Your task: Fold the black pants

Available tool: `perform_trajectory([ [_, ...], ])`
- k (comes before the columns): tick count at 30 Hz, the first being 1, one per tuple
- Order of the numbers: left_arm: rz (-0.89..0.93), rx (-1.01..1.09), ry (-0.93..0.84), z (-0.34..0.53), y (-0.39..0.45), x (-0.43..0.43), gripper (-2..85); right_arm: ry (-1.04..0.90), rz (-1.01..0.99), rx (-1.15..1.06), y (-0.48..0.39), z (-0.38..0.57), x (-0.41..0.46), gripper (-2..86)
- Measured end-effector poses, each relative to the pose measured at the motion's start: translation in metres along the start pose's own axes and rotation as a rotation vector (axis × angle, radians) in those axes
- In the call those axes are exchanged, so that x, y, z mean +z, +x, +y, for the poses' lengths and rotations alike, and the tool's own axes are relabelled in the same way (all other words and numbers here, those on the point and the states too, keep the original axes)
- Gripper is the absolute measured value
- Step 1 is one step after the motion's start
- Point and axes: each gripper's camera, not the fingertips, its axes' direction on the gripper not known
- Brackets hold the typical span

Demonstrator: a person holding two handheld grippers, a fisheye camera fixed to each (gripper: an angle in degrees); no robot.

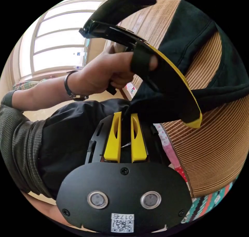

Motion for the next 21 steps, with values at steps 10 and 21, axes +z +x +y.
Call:
perform_trajectory([
  [10,0.021,-0.128,0.062,0.062,-0.034,-0.014,4.0,-0.209,-0.017,-0.01,0.052,0.063,-0.014,4.7],
  [21,0.107,-0.226,0.129,0.106,-0.058,-0.033,4.0,0.547,-0.042,0.539,0.262,0.0,-0.262,23.4],
])
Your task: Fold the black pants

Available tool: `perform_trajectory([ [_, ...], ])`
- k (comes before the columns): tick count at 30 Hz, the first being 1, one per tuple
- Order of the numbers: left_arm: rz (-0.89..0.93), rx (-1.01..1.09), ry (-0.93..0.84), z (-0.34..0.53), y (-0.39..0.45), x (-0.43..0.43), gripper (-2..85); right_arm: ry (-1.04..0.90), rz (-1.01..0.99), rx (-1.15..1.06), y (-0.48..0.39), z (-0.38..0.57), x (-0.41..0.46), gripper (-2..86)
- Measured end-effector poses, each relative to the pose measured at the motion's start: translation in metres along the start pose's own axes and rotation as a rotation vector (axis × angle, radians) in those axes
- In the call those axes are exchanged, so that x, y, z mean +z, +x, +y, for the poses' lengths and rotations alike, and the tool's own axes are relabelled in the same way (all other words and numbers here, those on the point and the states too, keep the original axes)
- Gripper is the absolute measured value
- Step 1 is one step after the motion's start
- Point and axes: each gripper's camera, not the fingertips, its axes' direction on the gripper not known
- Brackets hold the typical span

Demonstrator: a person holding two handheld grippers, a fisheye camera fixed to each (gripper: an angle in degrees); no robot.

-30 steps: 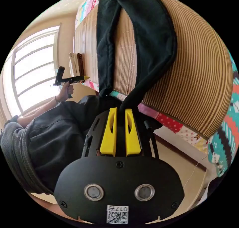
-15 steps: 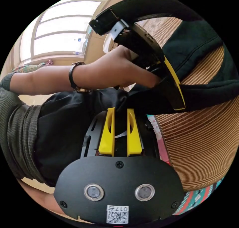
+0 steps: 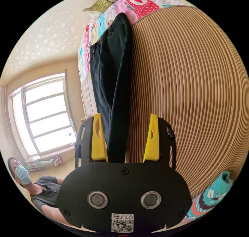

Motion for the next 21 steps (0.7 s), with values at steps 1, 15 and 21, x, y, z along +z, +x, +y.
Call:
perform_trajectory([
  [1,0.008,-0.001,0.002,0.001,-0.001,-0.002,4.0,0.079,-0.005,0.04,-0.002,-0.018,-0.001,22.4],
  [15,0.323,-0.159,0.097,0.079,-0.119,-0.044,4.0,0.115,0.909,-0.477,-0.281,-0.072,0.185,3.0],
  [21,0.203,-0.236,0.067,0.095,-0.138,-0.042,4.3,-0.041,0.797,-0.551,-0.341,-0.078,0.279,5.1],
])
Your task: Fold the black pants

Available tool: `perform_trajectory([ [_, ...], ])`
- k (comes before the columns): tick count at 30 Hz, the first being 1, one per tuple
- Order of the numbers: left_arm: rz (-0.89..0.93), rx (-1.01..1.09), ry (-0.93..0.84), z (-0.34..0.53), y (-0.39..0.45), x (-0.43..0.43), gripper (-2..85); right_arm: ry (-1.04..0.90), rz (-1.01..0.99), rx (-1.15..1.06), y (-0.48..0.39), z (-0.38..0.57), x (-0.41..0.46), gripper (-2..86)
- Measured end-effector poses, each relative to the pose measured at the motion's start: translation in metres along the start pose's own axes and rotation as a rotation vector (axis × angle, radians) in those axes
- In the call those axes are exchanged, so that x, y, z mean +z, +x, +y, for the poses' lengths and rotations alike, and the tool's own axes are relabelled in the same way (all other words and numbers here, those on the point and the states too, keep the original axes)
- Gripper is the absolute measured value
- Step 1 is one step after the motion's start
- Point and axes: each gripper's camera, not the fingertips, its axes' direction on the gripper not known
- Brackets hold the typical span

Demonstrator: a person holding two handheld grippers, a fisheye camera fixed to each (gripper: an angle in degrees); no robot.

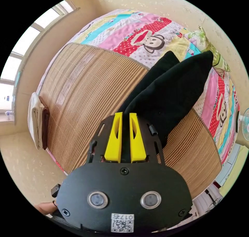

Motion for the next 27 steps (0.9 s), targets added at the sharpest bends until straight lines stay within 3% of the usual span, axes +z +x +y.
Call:
perform_trajectory([
  [3,-0.072,-0.031,-0.021,-0.002,-0.011,0.0,4.9,-0.064,-0.107,0.116,0.019,0.0,0.024,7.2],
  [8,-0.036,-0.023,-0.028,0.001,-0.027,-0.007,4.6,0.155,-0.544,0.174,0.08,0.092,0.014,8.6],
  [10,0.154,0.101,-0.046,0.005,-0.023,-0.011,4.0,0.149,-0.595,0.209,0.098,0.139,0.018,8.0],
  [12,0.502,0.295,-0.017,0.019,-0.023,-0.023,3.6,0.137,-0.631,0.25,0.113,0.195,0.023,7.4],
  [13,0.533,0.322,-0.002,0.024,-0.025,-0.025,3.5,0.144,-0.626,0.287,0.121,0.236,0.026,6.9],
  [14,0.494,0.325,0.008,0.032,-0.034,-0.027,3.4,0.13,-0.621,0.336,0.126,0.276,0.03,6.3],
  [16,0.234,0.16,-0.009,0.035,-0.06,-0.019,3.6,0.064,-0.662,0.402,0.13,0.332,0.044,6.0],
  [18,0.048,-0.143,0.019,0.038,-0.105,-0.014,4.4,-0.011,-0.704,0.442,0.125,0.382,0.06,6.4],
  [22,0.081,-0.191,0.016,0.035,-0.115,-0.007,4.9,-0.186,-0.809,0.455,0.088,0.468,0.092,8.0],
  [27,-0.092,-0.117,0.011,0.038,-0.086,-0.011,8.0,-0.35,-0.942,0.363,0.035,0.51,0.124,12.2],
])
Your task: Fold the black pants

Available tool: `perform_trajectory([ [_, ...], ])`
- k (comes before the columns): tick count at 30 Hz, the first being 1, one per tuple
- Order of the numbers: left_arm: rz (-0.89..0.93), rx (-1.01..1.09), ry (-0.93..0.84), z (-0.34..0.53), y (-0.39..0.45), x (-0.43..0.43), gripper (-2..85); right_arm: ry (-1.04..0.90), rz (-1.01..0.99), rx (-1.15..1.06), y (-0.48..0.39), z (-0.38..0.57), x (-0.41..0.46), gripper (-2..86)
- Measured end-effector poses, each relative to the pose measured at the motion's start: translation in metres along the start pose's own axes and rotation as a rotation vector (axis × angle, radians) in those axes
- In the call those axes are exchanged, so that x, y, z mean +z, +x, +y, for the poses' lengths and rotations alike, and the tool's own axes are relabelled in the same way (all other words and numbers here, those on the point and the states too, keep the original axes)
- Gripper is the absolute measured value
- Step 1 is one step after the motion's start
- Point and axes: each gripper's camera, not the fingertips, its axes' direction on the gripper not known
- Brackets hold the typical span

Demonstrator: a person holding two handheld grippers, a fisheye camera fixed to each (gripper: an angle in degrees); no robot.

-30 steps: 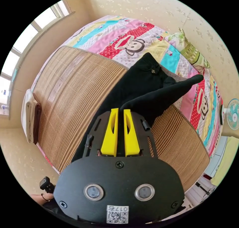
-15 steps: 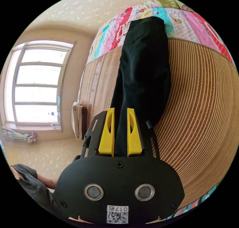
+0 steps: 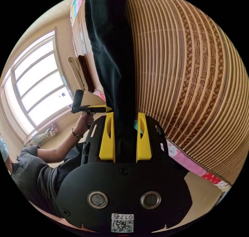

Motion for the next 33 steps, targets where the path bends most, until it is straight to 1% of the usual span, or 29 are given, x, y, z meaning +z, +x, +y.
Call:
perform_trajectory([
  [1,-0.03,-0.004,0.042,0.004,0.001,-0.005,8.0,-0.034,0.004,-0.014,0.0,0.003,0.012,13.1],
  [2,-0.079,-0.026,0.178,0.018,0.002,-0.021,8.0,-0.056,0.01,-0.028,0.0,0.005,0.022,13.7],
  [3,-0.078,-0.061,0.304,0.033,-0.003,-0.035,6.3,-0.06,0.012,-0.032,0.0,0.006,0.026,13.8],
  [4,-0.053,-0.07,0.347,0.038,-0.007,-0.039,5.4,-0.057,0.008,-0.042,0.0,0.008,0.032,14.1],
  [5,0.042,-0.059,0.374,0.041,-0.015,-0.04,5.1,-0.063,0.001,-0.055,0.001,0.01,0.038,14.2],
  [6,0.142,-0.034,0.331,0.036,-0.023,-0.031,4.9,-0.065,0.01,-0.055,0.002,0.011,0.04,14.2],
  [7,0.167,-0.026,0.296,0.032,-0.026,-0.025,4.8,-0.054,0.033,-0.049,0.005,0.014,0.042,13.6],
  [8,0.142,-0.017,0.221,0.026,-0.027,-0.01,4.3,-0.023,0.058,-0.03,0.009,0.018,0.039,12.9],
  [9,0.059,0.005,0.165,0.024,-0.022,0.004,3.5,-0.01,0.063,-0.021,0.011,0.021,0.038,12.6],
  [11,-0.01,0.067,0.129,0.026,-0.012,0.019,0.4,0.042,0.01,0.011,0.021,0.032,0.03,12.6],
  [13,-0.005,0.103,0.117,0.03,-0.005,0.027,-0.5,0.064,-0.063,0.016,0.029,0.038,0.025,13.5],
  [16,0.141,0.207,0.036,0.035,0.005,0.04,-0.9,0.013,-0.16,0.03,0.044,0.037,0.024,12.2],
  [17,0.134,0.208,-0.009,0.038,0.005,0.047,-0.9,-0.008,-0.165,0.055,0.051,0.035,0.023,10.5],
  [18,0.057,0.184,-0.02,0.042,0.001,0.05,-1.0,-0.019,-0.154,0.072,0.054,0.034,0.023,9.4],
  [19,0.017,0.166,-0.02,0.044,-0.001,0.05,-1.0,-0.038,-0.149,0.081,0.058,0.033,0.021,7.7],
  [21,-0.089,0.095,-0.011,0.05,-0.013,0.039,-1.0,-0.068,-0.209,0.057,0.061,0.035,0.018,6.2],
  [22,-0.103,0.087,0.007,0.052,-0.014,0.033,-1.0,-0.081,-0.29,0.031,0.061,0.038,0.016,5.3],
  [23,-0.123,0.087,0.079,0.057,-0.012,0.014,-1.0,-0.089,-0.364,-0.002,0.059,0.044,0.012,4.8],
  [24,-0.132,0.098,0.174,0.062,-0.005,-0.011,-1.0,-0.089,-0.39,-0.018,0.056,0.047,0.01,4.5],
  [25,-0.132,0.11,0.223,0.064,0.001,-0.025,-1.0,-0.083,-0.404,-0.049,0.048,0.056,0.002,4.1],
  [26,-0.117,0.152,0.307,0.065,0.015,-0.052,-1.0,-0.072,-0.387,-0.092,0.035,0.065,-0.007,3.8],
  [27,-0.087,0.238,0.361,0.059,0.036,-0.076,-1.0,-0.068,-0.374,-0.116,0.027,0.07,-0.013,3.6],
  [28,-0.073,0.29,0.373,0.055,0.048,-0.086,-1.0,-0.065,-0.356,-0.149,0.012,0.08,-0.023,3.4],
  [29,-0.061,0.391,0.387,0.042,0.074,-0.105,-1.0,-0.068,-0.367,-0.177,-0.002,0.09,-0.032,3.1],
  [30,-0.069,0.481,0.377,0.027,0.103,-0.119,-1.0,-0.069,-0.383,-0.19,-0.009,0.094,-0.037,3.0],
  [31,-0.075,0.528,0.366,0.018,0.118,-0.124,-1.0,-0.079,-0.435,-0.209,-0.021,0.102,-0.045,2.7],
  [33,-0.108,0.704,0.271,-0.021,0.17,-0.126,-1.0,-0.122,-0.558,-0.186,-0.035,0.111,-0.056,2.4],
])
